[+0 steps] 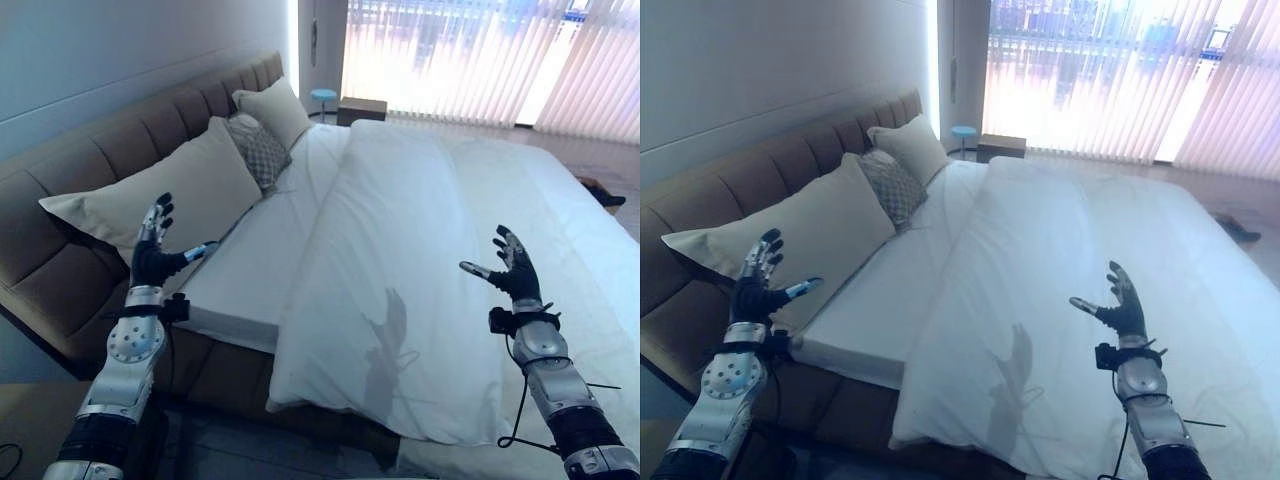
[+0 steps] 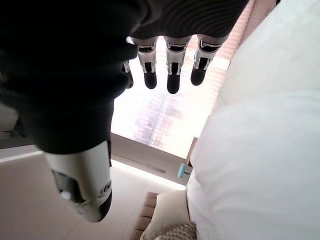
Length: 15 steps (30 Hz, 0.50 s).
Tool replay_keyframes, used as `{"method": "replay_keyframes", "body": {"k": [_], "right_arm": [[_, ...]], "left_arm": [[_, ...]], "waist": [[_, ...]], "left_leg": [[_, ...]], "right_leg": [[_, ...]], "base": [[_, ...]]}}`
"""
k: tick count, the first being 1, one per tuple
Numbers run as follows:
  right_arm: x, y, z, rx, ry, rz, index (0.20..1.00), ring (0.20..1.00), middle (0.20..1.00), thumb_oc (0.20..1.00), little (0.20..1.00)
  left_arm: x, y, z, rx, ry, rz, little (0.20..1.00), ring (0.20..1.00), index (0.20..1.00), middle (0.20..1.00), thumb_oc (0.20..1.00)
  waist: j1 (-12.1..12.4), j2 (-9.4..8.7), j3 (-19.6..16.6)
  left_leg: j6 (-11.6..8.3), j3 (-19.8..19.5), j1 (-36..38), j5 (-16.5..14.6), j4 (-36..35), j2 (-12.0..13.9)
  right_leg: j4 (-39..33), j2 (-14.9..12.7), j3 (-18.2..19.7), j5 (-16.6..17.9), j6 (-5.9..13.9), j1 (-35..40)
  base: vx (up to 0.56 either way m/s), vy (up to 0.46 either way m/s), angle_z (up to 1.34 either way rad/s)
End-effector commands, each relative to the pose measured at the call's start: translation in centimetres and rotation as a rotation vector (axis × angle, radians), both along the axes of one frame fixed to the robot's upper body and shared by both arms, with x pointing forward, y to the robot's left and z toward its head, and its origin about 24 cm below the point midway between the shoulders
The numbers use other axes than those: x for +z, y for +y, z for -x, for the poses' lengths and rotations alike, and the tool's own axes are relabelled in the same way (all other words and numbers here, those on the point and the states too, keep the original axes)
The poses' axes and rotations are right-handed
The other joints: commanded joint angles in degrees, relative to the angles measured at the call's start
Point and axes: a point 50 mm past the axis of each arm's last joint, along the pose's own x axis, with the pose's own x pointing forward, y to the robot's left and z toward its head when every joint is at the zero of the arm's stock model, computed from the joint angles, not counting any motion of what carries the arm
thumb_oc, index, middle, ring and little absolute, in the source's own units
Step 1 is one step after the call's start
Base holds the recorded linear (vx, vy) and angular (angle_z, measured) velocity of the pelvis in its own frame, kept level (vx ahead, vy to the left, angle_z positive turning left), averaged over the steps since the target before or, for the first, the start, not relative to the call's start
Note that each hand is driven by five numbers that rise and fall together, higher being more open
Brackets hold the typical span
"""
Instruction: Make the bed
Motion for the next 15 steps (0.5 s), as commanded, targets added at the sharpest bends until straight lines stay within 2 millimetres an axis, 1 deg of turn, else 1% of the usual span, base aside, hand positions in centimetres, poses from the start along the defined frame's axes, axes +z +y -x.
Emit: {"method": "replay_keyframes", "body": {"k": [1,2,3,4,5,6,8,9,10,11,12,13,14,15], "right_arm": [[5.1,0.8,-2.4,0.043,-0.198,-0.005,1.000,1.000,1.000,1.000,1.000],[4.9,2.1,-3.3,0.099,-0.182,-0.032,1.000,1.000,1.000,1.000,1.000],[4.8,2.8,-3.7,0.125,-0.173,-0.037,1.000,1.000,1.000,1.000,1.000],[4.6,3.2,-3.8,0.143,-0.158,-0.040,1.000,1.000,1.000,1.000,1.000],[4.5,4.3,-4.1,0.199,-0.150,-0.052,1.000,1.000,1.000,1.000,1.000],[4.6,4.3,-4.1,0.199,-0.150,-0.052,1.000,1.000,1.000,1.000,1.000],[4.7,5.1,-4.4,0.236,-0.148,-0.058,1.000,1.000,1.000,1.000,1.000],[4.9,5.7,-4.6,0.263,-0.153,-0.061,1.000,1.000,1.000,1.000,1.000],[5.1,6.1,-4.7,0.285,-0.154,-0.060,1.000,1.000,1.000,1.000,1.000],[5.3,6.3,-4.9,0.296,-0.153,-0.054,1.000,1.000,1.000,1.000,1.000],[6.1,7.4,-5.6,0.331,-0.168,-0.041,1.000,1.000,1.000,1.000,1.000],[6.2,7.4,-5.6,0.331,-0.169,-0.040,1.000,1.000,1.000,1.000,1.000],[6.6,7.8,-5.8,0.346,-0.176,-0.034,1.000,1.000,1.000,1.000,1.000],[7.1,8.6,-6.2,0.371,-0.188,-0.029,1.000,1.000,1.000,1.000,1.000]], "left_arm": [[4.5,-1.9,-1.7,-0.051,-0.191,-0.099,1.000,1.000,1.000,1.000,1.000],[5.6,-3.3,-2.7,-0.066,-0.228,-0.213,1.000,1.000,1.000,1.000,1.000],[5.6,-4.0,-2.9,-0.100,-0.231,-0.176,1.000,1.000,1.000,1.000,1.000],[5.4,-4.3,-3.0,-0.119,-0.224,-0.154,1.000,1.000,1.000,1.000,1.000],[5.5,-6.4,-3.1,-0.215,-0.225,-0.132,1.000,1.000,1.000,1.000,1.000],[5.5,-6.4,-3.1,-0.216,-0.225,-0.131,1.000,1.000,1.000,1.000,1.000],[5.6,-7.6,-3.2,-0.276,-0.226,-0.105,1.000,1.000,1.000,1.000,1.000],[5.6,-8.4,-3.2,-0.317,-0.222,-0.086,1.000,1.000,1.000,1.000,1.000],[5.5,-9.3,-3.2,-0.361,-0.218,-0.058,1.000,1.000,1.000,1.000,1.000],[5.5,-9.9,-3.3,-0.386,-0.216,-0.040,1.000,1.000,1.000,1.000,1.000],[5.2,-11.6,-3.8,-0.445,-0.189,-0.004,1.000,1.000,1.000,1.000,1.000],[5.3,-11.6,-3.9,-0.445,-0.191,-0.004,1.000,1.000,1.000,1.000,1.000],[5.5,-12.3,-4.0,-0.461,-0.196,0.000,1.000,1.000,1.000,1.000,1.000],[5.7,-12.7,-4.2,-0.466,-0.200,0.004,1.000,1.000,1.000,1.000,1.000]], "waist": [[-1.0,1.80,0.9],[-0.9,1.22,0.4],[-0.8,1.24,0.4],[-0.9,1.24,0.3],[-1.4,1.96,0.3],[-1.5,2.13,0.2],[-1.3,2.93,0.8],[-1.3,3.43,1.5],[-1.4,3.76,2.5],[-1.8,4.06,3.2],[-2.3,4.95,5.7],[-2.3,4.94,5.7],[-2.5,5.00,6.9],[-2.4,4.88,8.0]], "left_leg": [[-4.19,-4.5,2.2,-2.6,3.0,4.1],[-5.45,-3.8,3.0,-2.9,4.5,6.7],[-5.95,-3.8,3.3,-3.1,5.8,8.0],[-6.00,-4.3,2.9,-2.3,7.3,8.9],[-6.75,-5.1,1.7,0.5,12.2,11.6],[-6.86,-5.3,1.5,0.5,12.4,11.9],[-7.56,-6.0,-0.2,4.0,17.4,14.0],[-8.08,-6.5,-1.5,5.8,19.8,14.3],[-8.26,-5.9,-2.9,6.3,21.5,14.2],[-8.44,-5.0,-4.4,6.7,21.6,14.0],[-7.95,-3.9,-8.5,4.8,18.2,12.1],[-7.88,-3.9,-8.7,4.8,18.2,12.1],[-7.22,-4.3,-11.4,3.5,15.9,10.0],[-6.93,-4.9,-13.3,3.5,12.6,8.8]], "right_leg": [[3.3,-0.4,2.6,5.5,2.71,-1.7],[4.7,0.9,1.5,1.2,1.91,-1.1],[5.7,1.9,1.0,-0.6,1.46,-0.8],[5.6,3.0,0.6,-1.0,0.69,-0.7],[5.7,6.0,-0.3,-2.9,-0.95,-0.1],[5.6,6.2,-0.4,-2.9,-1.05,-0.1],[3.1,8.5,-1.4,-3.9,-2.59,1.5],[1.6,9.4,-1.9,-4.0,-3.24,2.2],[0.5,9.6,-2.3,-4.3,-3.53,2.6],[-0.4,9.6,-2.8,-4.3,-3.61,2.8],[-1.0,9.4,-2.7,-4.5,-3.36,1.8],[-0.9,9.3,-2.7,-4.5,-3.32,1.6],[-0.9,9.1,-2.0,-4.3,-3.17,0.0],[-0.6,9.2,-1.1,-4.0,-2.97,-2.0]], "base": [[0.17,-0.317,0.05],[0.21,-0.365,0.08],[0.25,-0.463,-0.02],[0.26,-0.524,-0.13],[0.19,-0.401,-0.21],[0.21,-0.401,-0.05],[0.15,-0.263,-0.13],[0.13,-0.273,-0.43],[0.08,-0.208,-0.60],[0.00,-0.129,-0.57],[-0.01,-0.059,-0.35],[-0.07,-0.001,0.04],[-0.08,0.027,0.04],[-0.15,0.061,-0.25]]}}
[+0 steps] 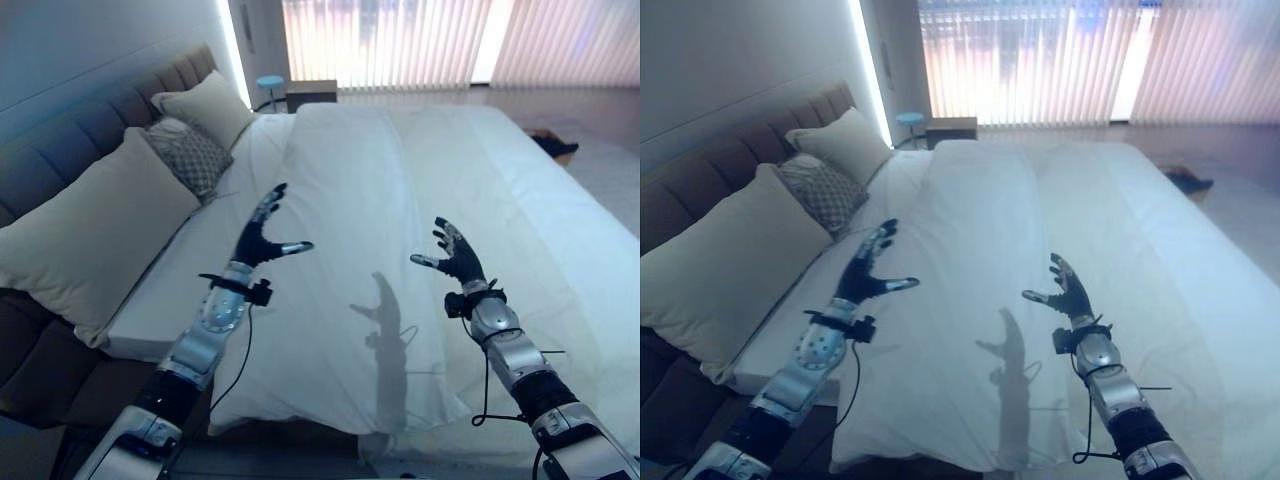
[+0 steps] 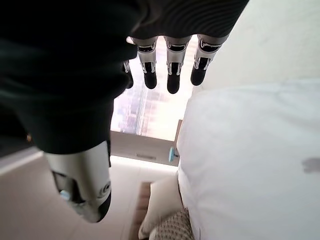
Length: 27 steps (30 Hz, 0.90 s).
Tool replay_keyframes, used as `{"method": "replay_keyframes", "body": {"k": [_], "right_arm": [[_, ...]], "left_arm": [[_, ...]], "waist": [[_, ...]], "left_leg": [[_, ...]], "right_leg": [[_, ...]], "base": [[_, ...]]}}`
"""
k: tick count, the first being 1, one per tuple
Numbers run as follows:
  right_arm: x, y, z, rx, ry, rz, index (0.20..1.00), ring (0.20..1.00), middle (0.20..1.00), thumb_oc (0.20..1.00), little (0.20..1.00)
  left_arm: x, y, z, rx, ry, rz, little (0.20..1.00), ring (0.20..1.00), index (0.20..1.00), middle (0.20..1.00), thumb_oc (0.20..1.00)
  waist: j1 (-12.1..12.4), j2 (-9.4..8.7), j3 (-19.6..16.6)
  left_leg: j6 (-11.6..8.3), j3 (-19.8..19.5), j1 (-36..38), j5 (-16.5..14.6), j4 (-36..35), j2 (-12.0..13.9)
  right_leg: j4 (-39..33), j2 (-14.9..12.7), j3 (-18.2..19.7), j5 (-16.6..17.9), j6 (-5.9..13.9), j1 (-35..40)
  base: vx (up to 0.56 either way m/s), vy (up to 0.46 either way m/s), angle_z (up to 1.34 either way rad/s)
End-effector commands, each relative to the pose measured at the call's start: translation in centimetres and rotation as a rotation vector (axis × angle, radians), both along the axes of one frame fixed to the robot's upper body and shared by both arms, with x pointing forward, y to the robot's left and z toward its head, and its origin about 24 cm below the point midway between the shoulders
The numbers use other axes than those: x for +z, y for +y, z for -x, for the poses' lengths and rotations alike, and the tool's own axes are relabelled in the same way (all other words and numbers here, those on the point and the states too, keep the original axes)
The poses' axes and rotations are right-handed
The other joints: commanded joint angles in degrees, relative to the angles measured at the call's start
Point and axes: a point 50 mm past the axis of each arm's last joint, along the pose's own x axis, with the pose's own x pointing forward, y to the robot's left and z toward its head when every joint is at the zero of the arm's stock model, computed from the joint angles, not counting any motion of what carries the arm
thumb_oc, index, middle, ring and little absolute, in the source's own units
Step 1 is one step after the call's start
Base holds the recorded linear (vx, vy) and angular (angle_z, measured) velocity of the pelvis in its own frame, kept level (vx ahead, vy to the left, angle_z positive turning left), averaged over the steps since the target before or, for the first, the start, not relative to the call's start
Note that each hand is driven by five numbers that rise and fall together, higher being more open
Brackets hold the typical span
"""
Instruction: Make the bed
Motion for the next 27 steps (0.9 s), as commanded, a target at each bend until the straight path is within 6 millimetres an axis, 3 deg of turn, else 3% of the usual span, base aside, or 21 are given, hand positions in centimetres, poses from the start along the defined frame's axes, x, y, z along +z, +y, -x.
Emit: {"method": "replay_keyframes", "body": {"k": [1,3,4,5,7,8,9,10,13,20,27], "right_arm": [[7.0,5.4,-2.4,0.187,-0.246,-0.032,1.000,1.000,1.000,1.000,1.000],[8.1,6.3,-2.7,0.210,-0.279,-0.029,1.000,1.000,1.000,1.000,1.000],[10.8,7.6,-3.3,0.244,-0.353,-0.019,1.000,1.000,1.000,1.000,1.000],[10.9,7.6,-3.4,0.244,-0.355,-0.019,1.000,1.000,1.000,1.000,1.000],[12.7,8.1,-3.3,0.254,-0.416,-0.049,1.000,1.000,1.000,1.000,1.000],[15.1,9.2,-3.4,0.287,-0.486,-0.043,1.000,1.000,1.000,1.000,1.000],[15.3,9.3,-3.4,0.287,-0.491,-0.042,1.000,1.000,1.000,1.000,1.000],[15.8,9.4,-3.3,0.294,-0.510,-0.045,1.000,1.000,1.000,1.000,1.000],[17.3,10.9,-2.5,0.377,-0.565,-0.059,1.000,1.000,1.000,1.000,1.000],[16.6,12.3,-1.5,0.591,-0.510,-0.133,1.000,1.000,1.000,1.000,1.000],[17.0,12.3,-1.3,0.655,-0.498,-0.204,1.000,1.000,1.000,1.000,1.000]], "left_arm": [[4.9,-0.6,-1.6,-0.015,-0.148,0.091,1.000,1.000,1.000,1.000,1.000],[5.6,-0.7,-2.0,-0.017,-0.171,0.081,1.000,1.000,1.000,1.000,1.000],[7.5,-1.2,-2.3,-0.037,-0.228,0.087,1.000,1.000,1.000,1.000,1.000],[7.5,-1.2,-2.3,-0.038,-0.229,0.087,1.000,1.000,1.000,1.000,1.000],[8.9,-1.8,-2.3,-0.065,-0.266,0.119,1.000,1.000,1.000,1.000,1.000],[10.3,-1.6,-2.6,-0.065,-0.300,0.155,1.000,1.000,1.000,1.000,1.000],[10.5,-1.6,-2.6,-0.065,-0.304,0.156,1.000,1.000,1.000,1.000,1.000],[10.7,-1.8,-2.6,-0.077,-0.303,0.192,1.000,1.000,1.000,1.000,1.000],[12.1,-2.4,-2.3,-0.100,-0.329,0.282,1.000,1.000,1.000,1.000,1.000],[11.6,-2.6,-1.9,-0.121,-0.306,0.312,1.000,1.000,1.000,1.000,1.000],[12.4,-2.4,-1.8,-0.107,-0.333,0.339,1.000,1.000,1.000,1.000,1.000]], "waist": [[0.3,-0.27,7.7],[0.3,-0.46,8.6],[0.6,-0.23,11.0],[0.8,-0.30,10.9],[-0.6,-0.33,12.7],[0.1,-0.53,14.9],[0.1,-0.79,14.9],[0.3,-0.73,15.2],[1.0,-1.33,18.1],[2.8,-1.37,19.9],[4.8,-1.09,19.9]], "left_leg": [[2.07,-2.6,-4.1,0.0,-7.7,-2.1],[2.01,-2.7,-4.9,-0.1,-7.7,-2.1],[2.14,-2.8,-7.2,-0.7,-8.5,-3.6],[2.17,-2.7,-7.5,-0.7,-8.4,-3.6],[1.79,0.9,-10.6,-1.7,-5.8,-2.4],[2.18,1.1,-15.2,-3.2,-2.3,-2.6],[2.97,1.9,-16.3,-2.1,-2.1,-2.7],[2.30,1.7,-17.6,-3.5,-1.1,-2.4],[2.41,1.6,-25.3,-4.8,3.9,-1.5],[2.40,-1.0,-36.4,-5.1,8.4,-1.1],[2.65,-4.0,-45.0,-5.6,12.3,-1.2]], "right_leg": [[-3.0,-1.1,2.0,3.3,8.20,-3.6],[-1.5,-1.7,2.9,3.7,8.37,-6.5],[2.0,-1.9,4.7,4.4,9.30,-13.4],[2.2,-2.0,4.9,4.3,9.31,-13.8],[3.9,-3.1,5.9,4.0,10.03,-17.1],[6.3,-3.8,7.5,3.8,10.15,-22.7],[6.1,-4.0,7.3,5.0,9.39,-23.7],[6.9,-4.3,7.8,3.9,10.13,-24.8],[10.7,-5.8,6.8,3.0,9.94,-31.1],[14.8,-7.5,4.5,2.3,9.32,-39.7],[18.7,-9.1,2.1,1.2,9.03,-45.8]], "base": [[-0.11,0.053,-0.58],[-0.13,0.078,-0.83],[-0.13,0.097,-1.01],[-0.11,0.057,-0.96],[-0.03,0.029,-0.23],[-0.11,0.079,0.26],[-0.09,0.067,0.13],[-0.04,-0.026,-0.32],[-0.07,-0.051,-0.19],[-0.04,-0.054,0.16],[0.00,-0.052,0.28]]}}
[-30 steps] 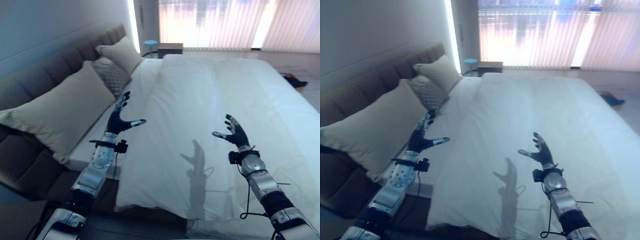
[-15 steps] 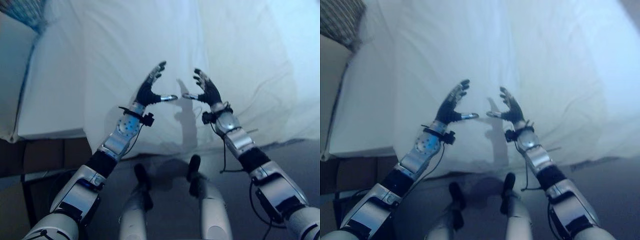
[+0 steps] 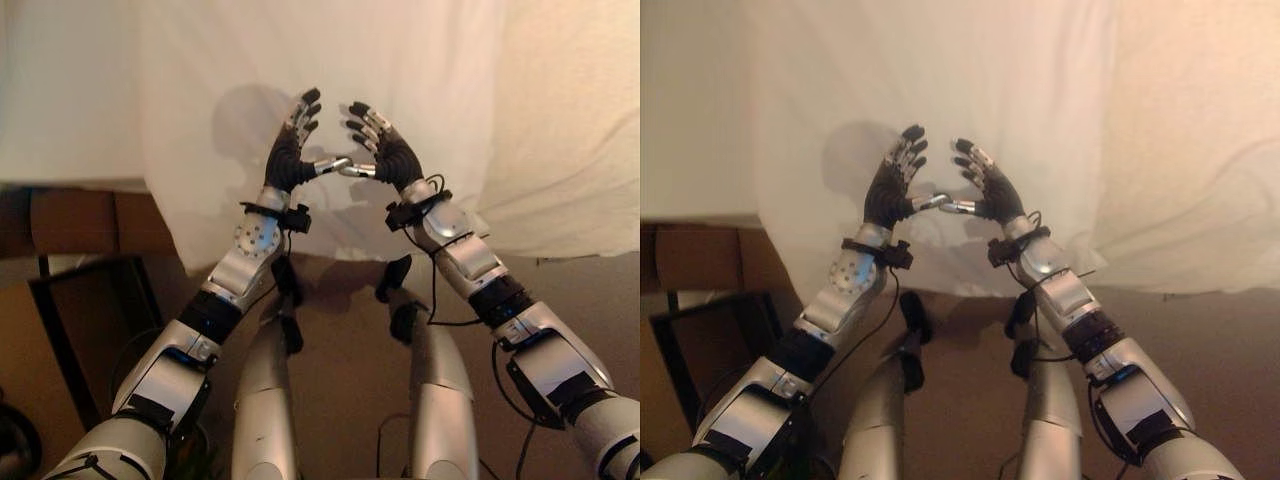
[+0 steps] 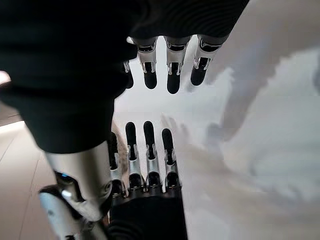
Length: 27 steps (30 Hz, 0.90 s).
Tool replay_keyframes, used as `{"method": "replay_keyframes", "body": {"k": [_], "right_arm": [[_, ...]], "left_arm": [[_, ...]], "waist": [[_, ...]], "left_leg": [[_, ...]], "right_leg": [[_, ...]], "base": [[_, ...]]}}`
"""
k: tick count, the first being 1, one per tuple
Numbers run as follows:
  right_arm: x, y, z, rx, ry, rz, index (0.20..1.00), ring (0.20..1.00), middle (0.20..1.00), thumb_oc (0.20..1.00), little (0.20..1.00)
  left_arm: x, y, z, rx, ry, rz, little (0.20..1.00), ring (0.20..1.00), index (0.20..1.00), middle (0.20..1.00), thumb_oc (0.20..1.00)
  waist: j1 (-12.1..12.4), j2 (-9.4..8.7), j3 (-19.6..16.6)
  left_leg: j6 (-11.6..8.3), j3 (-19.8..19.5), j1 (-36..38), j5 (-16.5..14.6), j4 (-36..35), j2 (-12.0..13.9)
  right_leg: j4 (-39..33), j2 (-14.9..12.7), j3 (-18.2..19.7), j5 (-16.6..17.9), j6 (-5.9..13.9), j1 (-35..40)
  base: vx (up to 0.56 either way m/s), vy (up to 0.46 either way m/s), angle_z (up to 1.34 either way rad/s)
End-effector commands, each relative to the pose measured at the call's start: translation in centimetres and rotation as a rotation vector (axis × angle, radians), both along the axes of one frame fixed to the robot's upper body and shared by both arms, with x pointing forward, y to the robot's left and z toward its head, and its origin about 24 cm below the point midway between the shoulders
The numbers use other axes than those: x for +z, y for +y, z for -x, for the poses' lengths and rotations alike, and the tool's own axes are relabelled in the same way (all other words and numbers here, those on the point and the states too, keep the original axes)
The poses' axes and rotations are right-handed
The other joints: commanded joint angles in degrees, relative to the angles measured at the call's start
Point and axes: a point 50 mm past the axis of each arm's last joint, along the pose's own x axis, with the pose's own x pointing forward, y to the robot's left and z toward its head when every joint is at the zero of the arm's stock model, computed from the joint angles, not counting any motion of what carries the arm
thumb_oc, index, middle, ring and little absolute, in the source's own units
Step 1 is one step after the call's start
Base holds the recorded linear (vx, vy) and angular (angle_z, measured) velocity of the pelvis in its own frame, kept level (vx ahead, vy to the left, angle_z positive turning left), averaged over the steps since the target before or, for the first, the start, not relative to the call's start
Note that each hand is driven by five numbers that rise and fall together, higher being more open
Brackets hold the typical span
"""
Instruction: Make the bed
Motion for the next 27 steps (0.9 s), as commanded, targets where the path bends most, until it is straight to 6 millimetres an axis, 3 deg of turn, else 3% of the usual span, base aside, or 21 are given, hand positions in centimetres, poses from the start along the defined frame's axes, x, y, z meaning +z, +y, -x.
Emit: {"method": "replay_keyframes", "body": {"k": [1,10,14,16,18,22,27], "right_arm": [[2.6,0.9,1.5,0.115,-0.124,-0.068,1.000,1.000,1.000,1.000,1.000],[3.7,1.1,1.5,0.111,-0.155,-0.093,1.000,1.000,1.000,1.000,1.000],[2.5,-0.7,-0.2,-0.036,-0.079,-0.148,1.000,1.000,1.000,1.000,1.000],[0.5,-3.9,-2.1,-0.278,0.022,-0.242,1.000,1.000,1.000,1.000,1.000],[-0.5,-6.7,-2.7,-0.434,0.085,-0.410,1.000,1.000,1.000,1.000,1.000],[-2.7,-10.5,-3.1,-0.574,0.202,-0.630,1.000,1.000,1.000,1.000,1.000],[-6.0,-16.6,-2.5,-0.792,0.320,-0.625,1.000,1.000,1.000,1.000,1.000]], "left_arm": [[2.5,-0.4,1.8,-0.052,-0.141,0.060,1.000,1.000,1.000,1.000,1.000],[3.4,-0.7,1.7,-0.043,-0.170,0.019,1.000,1.000,1.000,1.000,1.000],[2.3,0.0,0.2,-0.028,-0.066,0.058,1.000,1.000,1.000,1.000,1.000],[1.2,1.2,-1.3,0.019,0.028,0.083,1.000,1.000,1.000,1.000,1.000],[0.6,3.3,-2.3,0.119,0.081,0.095,1.000,1.000,1.000,1.000,1.000],[0.5,8.1,-3.5,0.298,0.145,0.235,1.000,1.000,1.000,1.000,1.000],[1.3,13.3,-3.8,0.451,0.166,0.285,1.000,1.000,1.000,1.000,1.000]], "waist": [[0.9,-0.60,-1.8],[2.9,0.73,-1.8],[2.9,1.04,-1.8],[2.3,1.25,-1.8],[1.4,1.64,-1.8],[0.0,1.20,-1.8],[-1.6,1.06,-1.8]], "left_leg": [[-4.76,-0.6,-3.1,-5.3,8.4,2.1],[-4.93,-4.6,-8.3,-4.4,8.8,-0.1],[-4.55,-5.3,-9.2,-4.2,8.8,-0.8],[-4.41,-5.3,-9.8,-4.5,9.2,-1.0],[-4.35,-5.0,-10.3,-4.9,9.9,-1.0],[-4.09,-4.2,-11.5,-6.1,11.7,-0.8],[-3.84,-3.1,-12.3,-7.6,14.6,0.3]], "right_leg": [[-3.6,-3.8,0.7,3.7,12.28,-0.1],[-0.3,-6.2,-2.7,2.4,12.37,-2.8],[0.3,-7.1,-3.1,2.3,12.31,-3.6],[0.7,-7.2,-2.6,2.2,12.18,-4.2],[1.0,-7.1,-1.7,2.1,11.98,-5.1],[2.0,-6.8,0.2,1.7,11.84,-7.0],[4.5,-6.8,2.0,0.9,11.71,-9.1]], "base": [[0.02,-0.055,0.26],[0.01,-0.044,0.37],[0.01,0.037,0.13],[0.00,0.053,0.06],[0.01,0.071,0.04],[0.01,0.065,-0.02],[0.02,0.069,-0.08]]}}
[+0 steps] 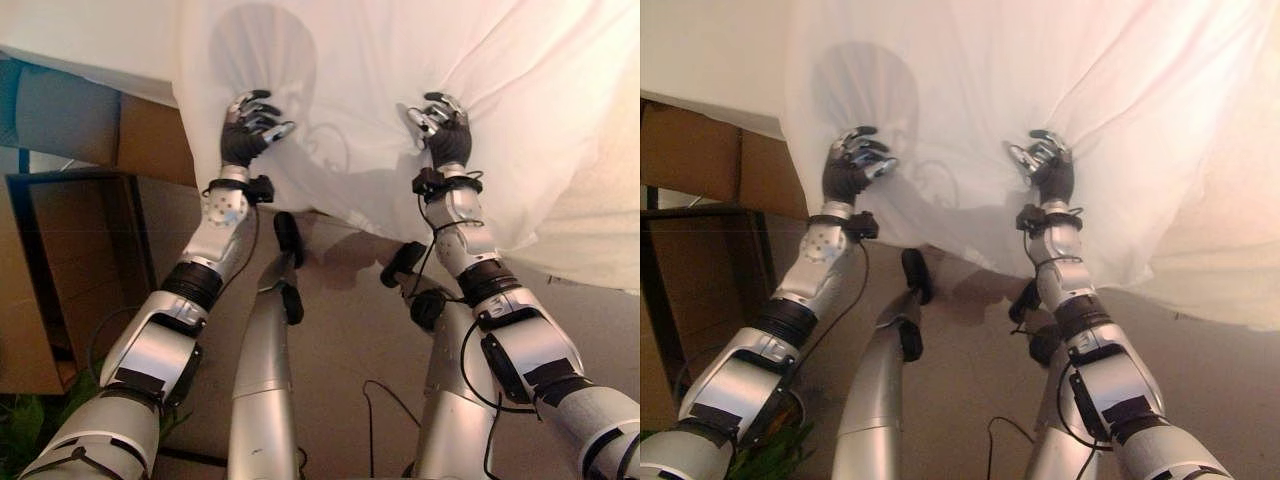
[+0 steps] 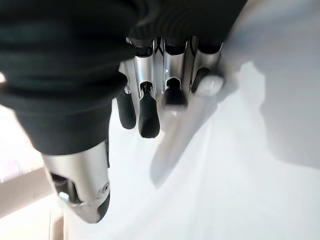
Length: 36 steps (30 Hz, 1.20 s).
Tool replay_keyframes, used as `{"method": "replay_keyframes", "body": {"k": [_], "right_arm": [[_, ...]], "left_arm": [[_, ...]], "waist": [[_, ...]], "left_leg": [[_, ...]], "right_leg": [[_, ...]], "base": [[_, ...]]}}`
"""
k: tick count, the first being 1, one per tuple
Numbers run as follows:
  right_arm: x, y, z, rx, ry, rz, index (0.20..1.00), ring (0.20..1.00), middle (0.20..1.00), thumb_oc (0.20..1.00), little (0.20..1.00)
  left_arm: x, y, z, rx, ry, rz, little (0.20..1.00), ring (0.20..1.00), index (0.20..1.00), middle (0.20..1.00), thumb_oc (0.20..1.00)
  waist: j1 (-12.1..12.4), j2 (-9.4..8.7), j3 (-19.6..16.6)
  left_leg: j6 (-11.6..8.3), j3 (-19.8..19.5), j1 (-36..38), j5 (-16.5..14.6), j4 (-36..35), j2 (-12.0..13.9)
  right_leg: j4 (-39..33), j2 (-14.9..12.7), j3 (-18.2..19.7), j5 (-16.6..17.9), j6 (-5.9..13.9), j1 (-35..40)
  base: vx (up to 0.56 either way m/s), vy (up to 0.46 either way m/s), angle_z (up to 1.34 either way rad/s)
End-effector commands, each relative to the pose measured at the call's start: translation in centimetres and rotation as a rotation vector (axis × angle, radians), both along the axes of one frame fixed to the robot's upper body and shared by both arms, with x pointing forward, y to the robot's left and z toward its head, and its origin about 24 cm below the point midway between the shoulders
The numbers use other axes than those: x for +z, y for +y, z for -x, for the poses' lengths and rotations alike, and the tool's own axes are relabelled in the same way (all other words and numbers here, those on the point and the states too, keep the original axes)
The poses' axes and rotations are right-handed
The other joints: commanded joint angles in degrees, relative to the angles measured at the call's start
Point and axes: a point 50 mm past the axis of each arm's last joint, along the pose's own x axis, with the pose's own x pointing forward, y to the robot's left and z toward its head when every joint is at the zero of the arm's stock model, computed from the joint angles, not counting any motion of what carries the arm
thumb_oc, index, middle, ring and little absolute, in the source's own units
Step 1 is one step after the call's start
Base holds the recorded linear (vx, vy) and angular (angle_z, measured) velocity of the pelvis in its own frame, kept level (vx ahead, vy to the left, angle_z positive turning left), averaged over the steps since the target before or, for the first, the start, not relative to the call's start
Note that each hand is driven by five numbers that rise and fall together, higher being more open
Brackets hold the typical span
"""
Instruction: Make the bed
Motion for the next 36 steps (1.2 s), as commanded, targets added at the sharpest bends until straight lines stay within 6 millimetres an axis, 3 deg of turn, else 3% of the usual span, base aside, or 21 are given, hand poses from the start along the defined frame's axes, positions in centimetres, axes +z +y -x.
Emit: {"method": "replay_keyframes", "body": {"k": [1,3,4,7,11,16,20,21,24,30,33,35,36], "right_arm": [[-6.6,-11.3,1.5,-0.363,0.296,-0.139,1.000,1.000,1.000,1.000,1.000],[-9.5,-14.5,3.1,-0.462,0.420,-0.099,1.000,1.000,1.000,1.000,1.000],[-9.5,-14.5,3.1,-0.461,0.422,-0.096,1.000,1.000,1.000,1.000,1.000],[-12.5,-17.3,5.3,-0.554,0.534,-0.106,1.000,1.000,1.000,1.000,1.000],[-14.3,-18.8,7.0,-0.613,0.595,-0.113,1.000,1.000,1.000,1.000,1.000],[-16.7,-21.3,10.0,-0.752,0.712,-0.128,1.000,1.000,1.000,1.000,1.000],[-17.3,-22.4,11.3,-0.805,0.808,0.010,1.000,1.000,1.000,1.000,1.000],[-18.0,-23.6,12.8,-0.889,0.842,-0.029,1.000,1.000,1.000,1.000,1.000],[-18.8,-24.7,14.5,-0.957,0.886,-0.063,1.000,1.000,1.000,1.000,1.000],[-20.0,-23.7,14.6,-0.889,0.939,0.021,1.000,1.000,1.000,1.000,1.000],[-23.5,-18.9,13.0,-0.583,1.065,0.264,1.000,1.000,1.000,1.000,1.000],[-23.6,-18.8,13.1,-0.580,1.068,0.267,1.000,1.000,1.000,1.000,1.000],[-26.2,-15.6,13.6,-0.408,1.123,0.347,1.000,1.000,1.000,1.000,1.000]], "left_arm": [[0.4,5.9,0.6,0.167,0.004,0.128,1.000,1.000,1.000,1.000,1.000],[-1.0,8.9,1.5,0.247,0.040,0.123,1.000,1.000,1.000,1.000,1.000],[-1.1,9.0,1.6,0.247,0.041,0.124,1.000,1.000,1.000,1.000,1.000],[-4.3,12.5,3.3,0.359,0.116,0.158,1.000,1.000,1.000,1.000,1.000],[-6.3,14.1,4.5,0.423,0.152,0.182,1.000,1.000,1.000,1.000,1.000],[-8.5,14.9,5.7,0.484,0.192,0.218,1.000,1.000,1.000,1.000,1.000],[-8.8,15.0,6.1,0.497,0.175,0.263,1.000,1.000,1.000,1.000,1.000],[-8.8,15.3,6.4,0.507,0.151,0.305,1.000,1.000,1.000,1.000,1.000],[-8.6,15.0,6.4,0.501,0.134,0.314,1.000,1.000,1.000,1.000,1.000],[-10.1,14.0,6.8,0.484,0.159,0.345,1.000,1.000,1.000,1.000,1.000],[-18.3,13.0,8.7,0.478,0.454,0.364,1.000,1.000,1.000,1.000,1.000],[-18.4,13.1,8.8,0.480,0.456,0.364,1.000,1.000,1.000,1.000,1.000],[-25.6,12.9,13.0,0.517,0.793,0.296,1.000,1.000,1.000,1.000,1.000]], "waist": [[-0.7,1.57,-1.6],[-1.3,2.17,-1.6],[-1.3,2.15,-1.6],[-1.6,2.52,-1.6],[-1.7,2.70,-1.6],[-1.9,2.65,-1.6],[-1.9,2.40,-1.6],[-2.3,2.22,-1.6],[-2.5,2.14,-1.6],[-1.9,1.69,-1.6],[-1.0,0.46,-1.6],[-1.2,0.36,-1.6],[-1.2,-1.85,-1.6]], "left_leg": [[-6.20,0.3,-0.8,-8.5,9.3,2.6],[-6.22,1.2,-1.3,-9.1,10.5,3.0],[-6.21,1.3,-1.2,-9.3,10.7,3.1],[-5.53,2.3,-1.4,-10.4,11.9,3.4],[-5.08,3.0,-1.2,-10.9,12.2,3.4],[-4.15,3.7,-1.3,-11.8,12.6,2.6],[-3.48,4.1,-2.1,-12.2,13.1,2.0],[-3.19,4.1,-2.3,-12.4,13.2,1.7],[-2.93,4.2,-2.5,-12.6,13.4,1.2],[-2.59,4.2,-1.5,-12.8,13.5,0.9],[-2.62,4.3,8.9,-11.3,7.3,0.7],[-2.55,4.4,9.4,-10.9,6.6,0.6],[-2.48,3.7,21.3,-10.1,1.6,0.2]], "right_leg": [[-3.7,-0.9,4.6,5.4,10.53,-2.5],[-2.9,-1.1,5.3,5.2,10.55,-3.7],[-2.8,-1.0,5.4,5.1,10.55,-3.8],[-2.2,-1.0,6.4,5.2,10.81,-5.2],[-1.8,-1.3,6.7,5.3,11.12,-5.8],[-1.3,-1.6,7.1,5.8,11.36,-6.9],[-1.2,-1.9,7.6,6.2,11.42,-7.8],[-1.1,-2.0,7.9,6.4,11.43,-8.2],[-0.6,-2.2,8.0,6.3,11.39,-8.5],[-1.3,-2.4,7.7,6.8,11.44,-7.6],[-6.7,-1.3,6.2,8.0,11.74,2.6],[-7.3,-1.3,6.0,8.4,11.63,3.1],[-11.9,1.5,5.8,9.2,11.47,15.0]], "base": [[0.02,0.036,-0.18],[0.03,0.042,-0.15],[0.03,0.043,-0.15],[0.03,0.078,-0.21],[0.02,0.030,-0.25],[0.01,0.032,-0.19],[-0.01,0.037,-0.06],[-0.01,0.045,-0.03],[0.00,0.016,-0.06],[-0.02,-0.001,-0.04],[-0.07,-0.081,-0.07],[0.02,-0.051,0.01],[0.05,-0.103,-0.03]]}}
